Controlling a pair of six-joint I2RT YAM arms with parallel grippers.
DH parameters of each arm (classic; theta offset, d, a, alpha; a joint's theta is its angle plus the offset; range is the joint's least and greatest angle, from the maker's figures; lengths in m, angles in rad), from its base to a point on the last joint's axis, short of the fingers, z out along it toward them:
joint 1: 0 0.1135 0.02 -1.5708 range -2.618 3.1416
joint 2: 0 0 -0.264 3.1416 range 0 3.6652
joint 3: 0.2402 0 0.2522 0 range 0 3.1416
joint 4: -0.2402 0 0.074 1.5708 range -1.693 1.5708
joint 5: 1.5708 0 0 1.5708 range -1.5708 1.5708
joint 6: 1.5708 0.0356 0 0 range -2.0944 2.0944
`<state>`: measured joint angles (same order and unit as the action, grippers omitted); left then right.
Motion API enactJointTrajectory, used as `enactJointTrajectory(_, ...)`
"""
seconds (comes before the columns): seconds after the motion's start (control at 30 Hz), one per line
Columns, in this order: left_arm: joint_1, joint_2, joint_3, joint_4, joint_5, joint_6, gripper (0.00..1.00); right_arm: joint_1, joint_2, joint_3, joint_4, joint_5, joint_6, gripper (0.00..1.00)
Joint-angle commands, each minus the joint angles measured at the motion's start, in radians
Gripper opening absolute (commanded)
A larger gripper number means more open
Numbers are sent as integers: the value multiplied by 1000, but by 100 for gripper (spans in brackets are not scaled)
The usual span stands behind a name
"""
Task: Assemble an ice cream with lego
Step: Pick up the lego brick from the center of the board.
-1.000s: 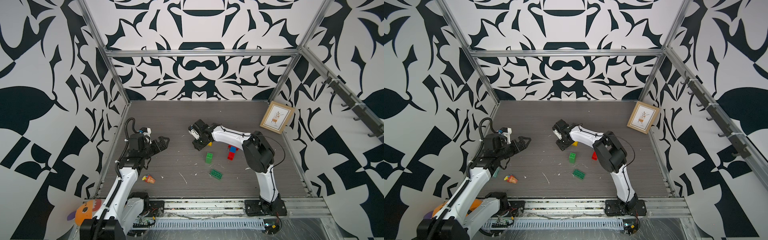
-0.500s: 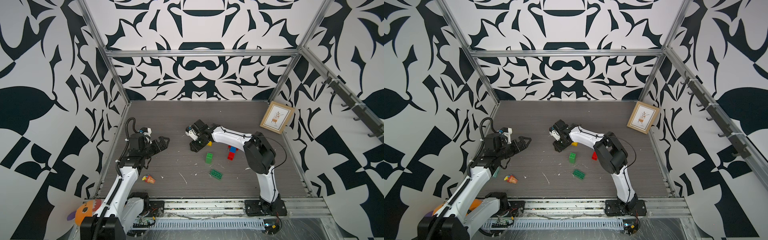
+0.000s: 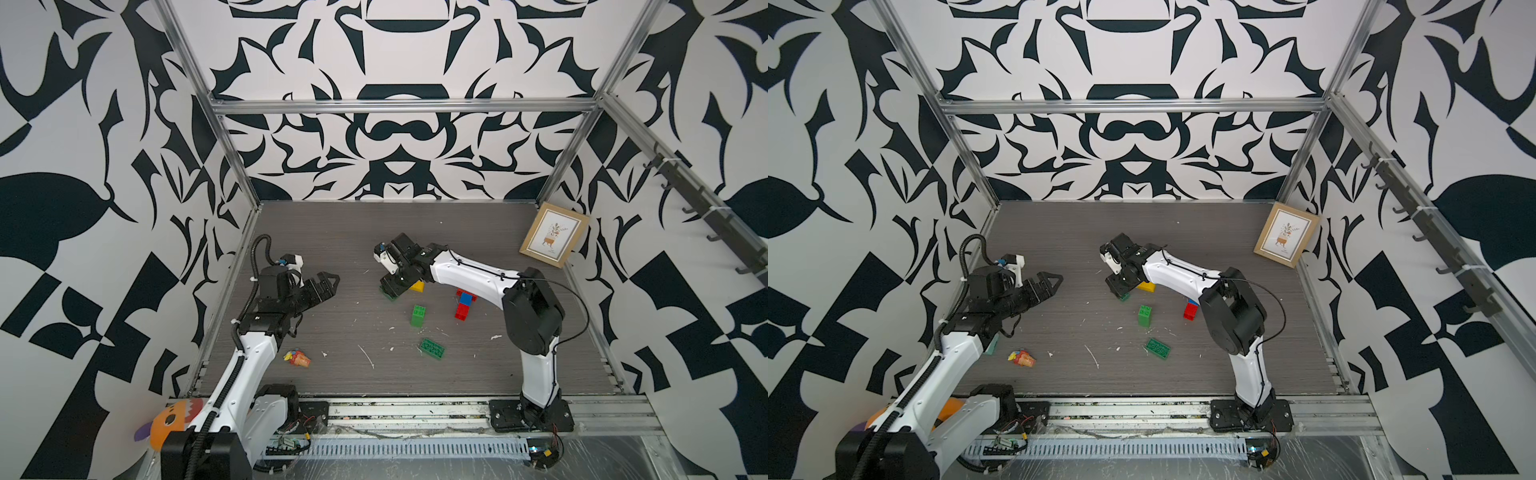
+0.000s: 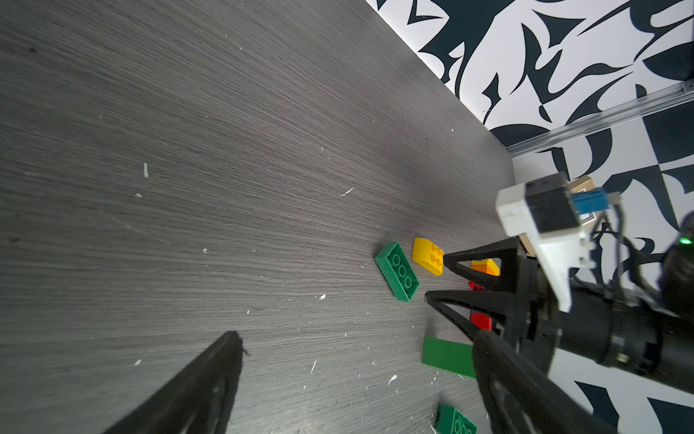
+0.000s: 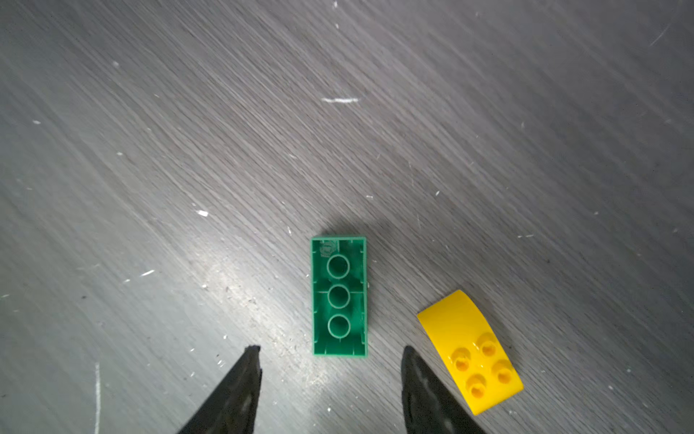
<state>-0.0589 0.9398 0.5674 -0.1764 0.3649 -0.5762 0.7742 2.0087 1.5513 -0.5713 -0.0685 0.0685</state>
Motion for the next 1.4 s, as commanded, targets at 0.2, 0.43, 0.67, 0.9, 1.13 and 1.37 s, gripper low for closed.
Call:
enactJointTrajectory(0.2,4,-9,17,-1,19,7,99,2,34,21,-10,12,3,62)
enactJointTrajectory(0.43,4,-3,20,3,19,7,99,16,70,25,-7,39,4,53)
enactJointTrajectory(0.67,4,-1,32,11,19,4,99,46,88,37,-10,96,-2,44)
enactJointTrajectory(0.9,4,18,37,38,19,-3,99,54,82,33,4,135,1,27)
enactJointTrajectory(1.13,4,122,96,126,128,0,99,53,-94,-54,96,82,-22,18)
enactJointTrajectory(1.37,-59,271,129,620,488,-76,99,-16,-465,-307,336,-318,4,16)
